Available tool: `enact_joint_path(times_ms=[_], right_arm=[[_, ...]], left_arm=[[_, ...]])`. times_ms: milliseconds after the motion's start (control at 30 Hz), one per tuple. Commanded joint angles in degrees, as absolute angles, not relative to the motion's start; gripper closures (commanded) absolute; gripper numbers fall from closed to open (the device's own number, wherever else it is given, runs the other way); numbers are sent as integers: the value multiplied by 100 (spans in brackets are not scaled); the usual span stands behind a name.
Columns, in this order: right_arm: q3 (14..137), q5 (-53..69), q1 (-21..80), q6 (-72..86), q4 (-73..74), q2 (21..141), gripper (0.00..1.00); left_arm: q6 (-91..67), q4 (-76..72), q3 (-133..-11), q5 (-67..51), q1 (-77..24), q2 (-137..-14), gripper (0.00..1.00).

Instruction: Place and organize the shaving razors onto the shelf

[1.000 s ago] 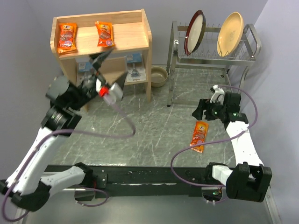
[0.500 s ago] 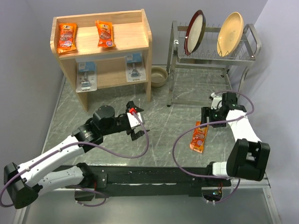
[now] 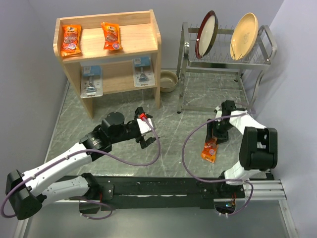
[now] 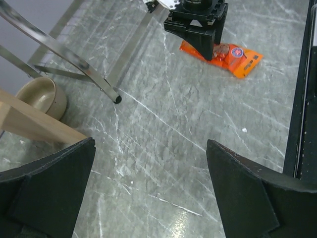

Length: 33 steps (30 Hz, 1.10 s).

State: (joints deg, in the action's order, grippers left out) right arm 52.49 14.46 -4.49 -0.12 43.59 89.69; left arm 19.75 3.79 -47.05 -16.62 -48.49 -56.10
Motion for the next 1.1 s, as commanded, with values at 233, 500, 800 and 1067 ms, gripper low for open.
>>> enact_joint_path(times_ms=[233,500,800,1067], right_arm=[[5343,922,130,282,4315,9229,65],[6696,1668,737,-404,5044,7956,90],[10025,1970,2168,220,5265,7540,90],[13717,1380,3023,-104,5010,9323,88]], left_arm=[[1934,80,-4747,-1450,-4685,-5783,0],[1881,-185,-4579,-1371,-4465,-5529,1],[1864,-79,-4342,-1397,-4263,-5037,1],[1749,-88,-4482,-1740,-3692,-5089,1]])
